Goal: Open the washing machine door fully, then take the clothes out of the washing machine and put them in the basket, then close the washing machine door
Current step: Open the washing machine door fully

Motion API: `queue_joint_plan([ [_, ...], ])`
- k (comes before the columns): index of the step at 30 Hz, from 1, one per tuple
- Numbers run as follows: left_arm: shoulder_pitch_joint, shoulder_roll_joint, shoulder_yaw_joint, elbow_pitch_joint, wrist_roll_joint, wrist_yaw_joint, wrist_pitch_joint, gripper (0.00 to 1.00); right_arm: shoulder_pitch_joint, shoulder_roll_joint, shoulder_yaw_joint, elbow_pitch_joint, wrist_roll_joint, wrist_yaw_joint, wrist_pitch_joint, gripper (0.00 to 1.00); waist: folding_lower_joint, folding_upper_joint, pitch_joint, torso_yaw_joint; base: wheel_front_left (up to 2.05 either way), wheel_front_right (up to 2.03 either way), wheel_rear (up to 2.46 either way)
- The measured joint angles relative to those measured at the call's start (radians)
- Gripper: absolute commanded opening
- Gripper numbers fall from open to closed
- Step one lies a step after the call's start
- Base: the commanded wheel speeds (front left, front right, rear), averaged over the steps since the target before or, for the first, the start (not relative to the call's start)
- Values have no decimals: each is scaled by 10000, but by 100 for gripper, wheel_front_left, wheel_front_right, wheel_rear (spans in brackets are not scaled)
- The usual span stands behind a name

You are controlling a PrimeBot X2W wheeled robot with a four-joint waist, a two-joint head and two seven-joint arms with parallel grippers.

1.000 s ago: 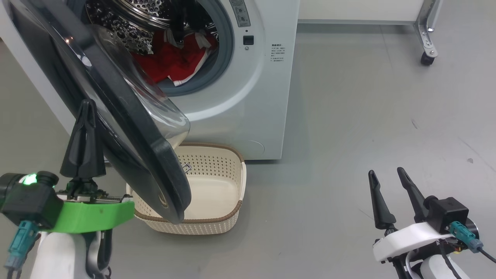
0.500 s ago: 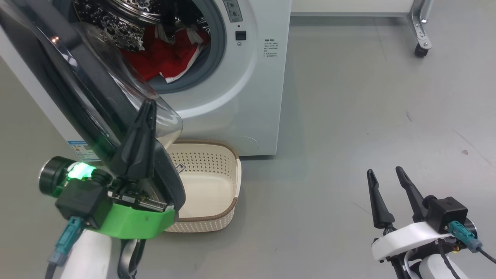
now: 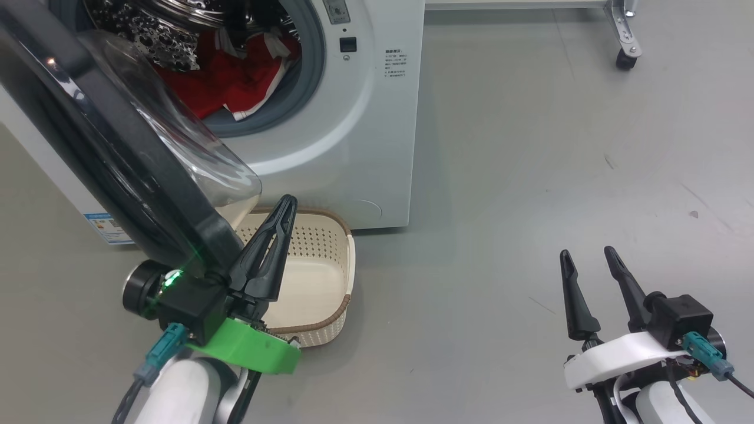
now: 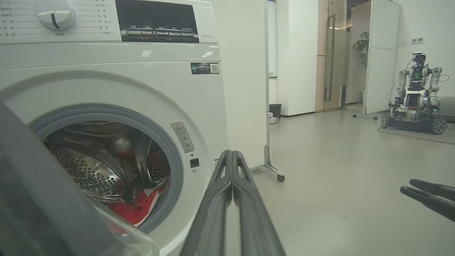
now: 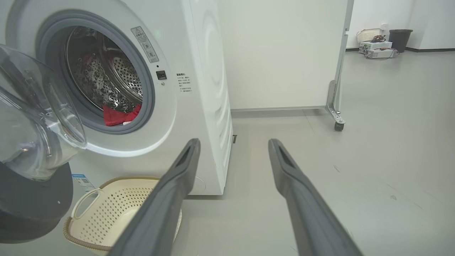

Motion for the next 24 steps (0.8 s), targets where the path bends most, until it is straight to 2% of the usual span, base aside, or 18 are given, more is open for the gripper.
queue_joint_plan([
  [6,148,0,-169,853,-201,0,290,0,-10,44,-115,-12,-52,0,0,100,0,0,104,-138,0,0,0],
  [24,166,8,395,2270,-403,48,510,0,-11,205,-257,4,-196,21,0,100,0,0,251,-382,0,0,0],
])
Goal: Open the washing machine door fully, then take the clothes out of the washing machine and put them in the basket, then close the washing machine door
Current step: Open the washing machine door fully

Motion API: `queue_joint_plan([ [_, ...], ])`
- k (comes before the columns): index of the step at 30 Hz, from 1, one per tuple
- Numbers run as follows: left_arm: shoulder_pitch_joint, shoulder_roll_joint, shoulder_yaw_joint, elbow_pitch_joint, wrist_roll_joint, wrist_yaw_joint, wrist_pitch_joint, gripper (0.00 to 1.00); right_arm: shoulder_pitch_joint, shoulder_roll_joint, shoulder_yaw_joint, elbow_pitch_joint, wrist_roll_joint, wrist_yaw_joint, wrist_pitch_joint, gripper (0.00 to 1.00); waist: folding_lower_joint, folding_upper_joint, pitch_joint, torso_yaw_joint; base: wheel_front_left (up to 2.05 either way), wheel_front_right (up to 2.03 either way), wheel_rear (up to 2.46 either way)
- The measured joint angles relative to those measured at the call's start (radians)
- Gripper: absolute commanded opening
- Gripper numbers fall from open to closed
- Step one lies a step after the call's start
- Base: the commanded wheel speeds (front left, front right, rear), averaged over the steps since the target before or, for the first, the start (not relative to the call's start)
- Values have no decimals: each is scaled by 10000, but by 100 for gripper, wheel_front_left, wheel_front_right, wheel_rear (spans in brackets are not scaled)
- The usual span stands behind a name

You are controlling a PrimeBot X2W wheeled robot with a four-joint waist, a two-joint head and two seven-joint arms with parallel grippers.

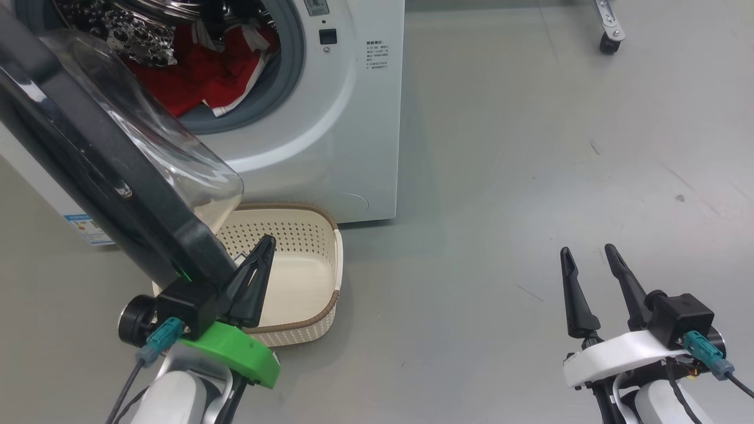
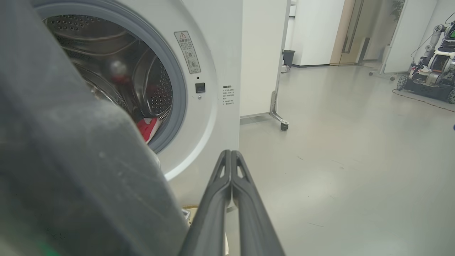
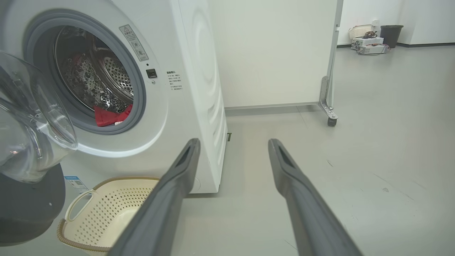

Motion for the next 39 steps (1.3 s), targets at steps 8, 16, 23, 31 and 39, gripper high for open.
queue_joint_plan([
  [8,-38,-33,-13,305,0,-2,-92,0,1,59,-136,19,-2,75,0,100,0,0,-13,23,0,0,0],
  [16,-161,-127,-163,667,-2,-4,-226,0,19,61,-314,79,-4,102,0,100,0,0,-119,332,0,0,0],
  [23,-172,-201,-249,901,-31,-4,-364,0,57,61,-345,128,-81,167,0,100,0,0,-225,679,0,0,0],
  [31,-172,-247,-349,1168,-67,-8,-527,0,129,61,-368,217,-92,249,0,100,0,0,-377,1236,0,0,0],
  [39,-171,-247,-328,1434,-77,-8,-627,0,270,61,-389,284,-96,326,0,100,0,0,-512,1858,0,0,0],
])
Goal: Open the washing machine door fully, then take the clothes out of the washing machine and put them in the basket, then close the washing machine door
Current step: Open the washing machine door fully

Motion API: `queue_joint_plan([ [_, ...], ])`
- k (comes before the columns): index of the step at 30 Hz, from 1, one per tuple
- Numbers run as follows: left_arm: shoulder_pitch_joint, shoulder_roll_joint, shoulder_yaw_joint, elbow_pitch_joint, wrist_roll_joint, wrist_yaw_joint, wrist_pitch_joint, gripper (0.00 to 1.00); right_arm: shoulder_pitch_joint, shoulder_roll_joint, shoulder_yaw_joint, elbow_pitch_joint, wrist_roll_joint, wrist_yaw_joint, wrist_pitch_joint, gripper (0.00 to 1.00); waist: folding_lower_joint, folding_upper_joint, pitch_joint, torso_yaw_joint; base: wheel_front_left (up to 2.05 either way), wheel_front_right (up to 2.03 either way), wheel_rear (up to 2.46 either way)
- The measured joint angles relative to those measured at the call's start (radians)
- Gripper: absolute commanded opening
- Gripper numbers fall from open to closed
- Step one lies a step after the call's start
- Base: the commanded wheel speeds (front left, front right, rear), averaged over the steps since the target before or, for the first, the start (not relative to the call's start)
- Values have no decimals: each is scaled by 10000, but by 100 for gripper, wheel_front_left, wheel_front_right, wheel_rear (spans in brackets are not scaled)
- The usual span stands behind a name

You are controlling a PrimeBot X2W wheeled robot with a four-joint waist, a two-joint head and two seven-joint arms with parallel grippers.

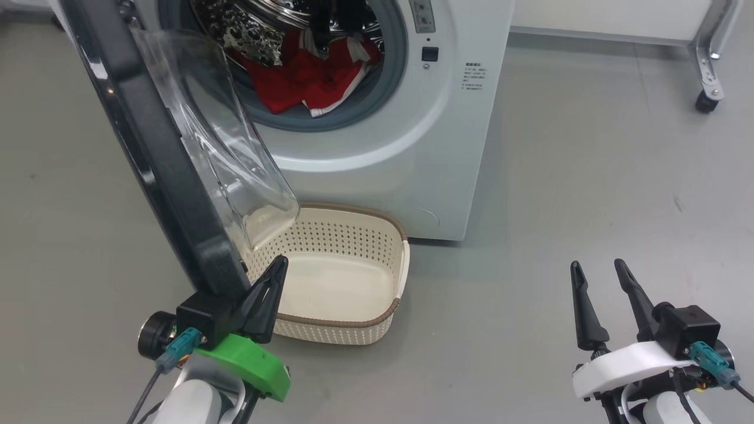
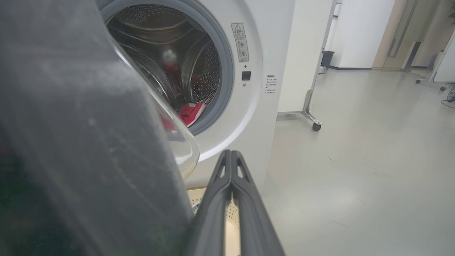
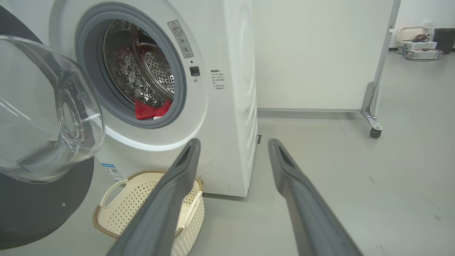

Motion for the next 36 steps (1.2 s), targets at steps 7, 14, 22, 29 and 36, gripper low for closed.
queue_joint_plan([
  [7,13,0,6,198,-56,0,-90,0,64,0,-21,92,-8,13,0,100,0,0,-145,576,0,0,0],
  [14,24,4,163,324,-79,10,-119,0,97,0,-29,104,-8,29,0,100,0,0,-283,1153,0,0,0],
  [22,37,171,570,355,-186,184,-221,0,108,46,13,111,-12,92,0,100,0,0,-312,1615,0,0,0],
  [29,53,339,934,437,-384,284,-309,0,110,48,58,121,-79,98,0,100,0,0,-170,1792,0,0,0],
  [36,73,617,1536,627,-594,545,-337,0,91,44,125,117,-167,107,0,100,0,0,58,1863,0,0,0],
])
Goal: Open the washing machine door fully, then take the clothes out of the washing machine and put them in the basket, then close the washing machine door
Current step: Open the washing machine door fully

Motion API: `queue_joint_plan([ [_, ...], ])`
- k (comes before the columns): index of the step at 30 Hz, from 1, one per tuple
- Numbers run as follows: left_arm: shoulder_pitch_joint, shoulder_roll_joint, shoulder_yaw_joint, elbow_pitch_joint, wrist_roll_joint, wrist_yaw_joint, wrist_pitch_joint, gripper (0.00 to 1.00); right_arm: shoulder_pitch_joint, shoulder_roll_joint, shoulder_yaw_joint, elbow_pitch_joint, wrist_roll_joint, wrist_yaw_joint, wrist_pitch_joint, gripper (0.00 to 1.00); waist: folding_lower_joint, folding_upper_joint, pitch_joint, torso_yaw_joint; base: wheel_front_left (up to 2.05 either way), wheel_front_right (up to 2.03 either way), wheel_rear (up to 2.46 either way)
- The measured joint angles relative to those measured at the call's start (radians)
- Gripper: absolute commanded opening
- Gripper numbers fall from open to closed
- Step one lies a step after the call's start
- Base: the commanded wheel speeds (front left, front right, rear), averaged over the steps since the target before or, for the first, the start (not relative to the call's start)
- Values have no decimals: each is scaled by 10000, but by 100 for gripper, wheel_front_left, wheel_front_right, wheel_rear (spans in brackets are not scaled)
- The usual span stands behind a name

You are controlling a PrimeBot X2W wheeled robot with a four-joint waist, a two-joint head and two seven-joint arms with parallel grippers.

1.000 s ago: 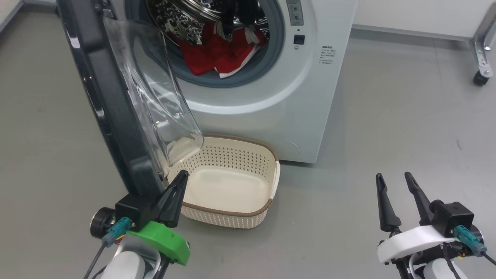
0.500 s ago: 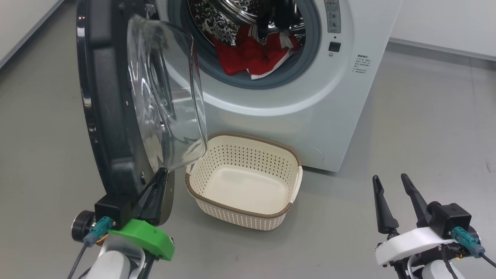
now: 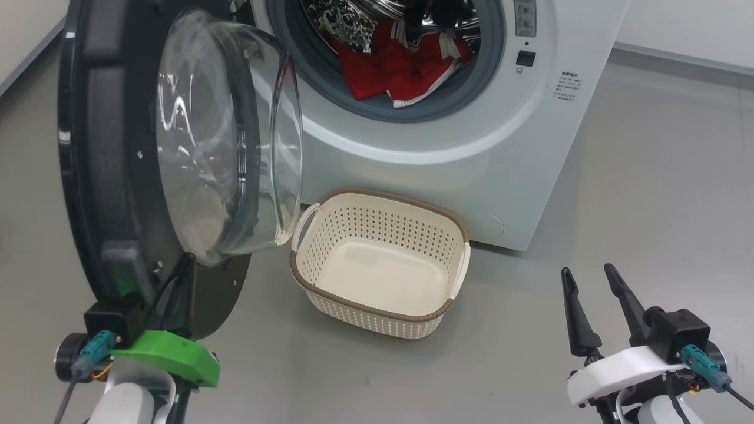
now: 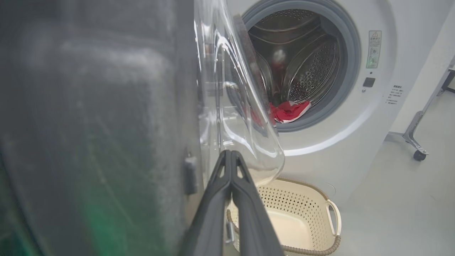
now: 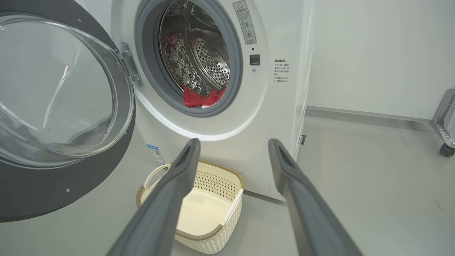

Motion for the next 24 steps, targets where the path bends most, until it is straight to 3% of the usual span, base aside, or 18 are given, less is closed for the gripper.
queue_joint_plan([
  [24,-89,991,2326,445,-1181,422,-184,0,-386,-324,21,-282,-320,-19,270,100,0,0,1088,-49,0,0,0],
])
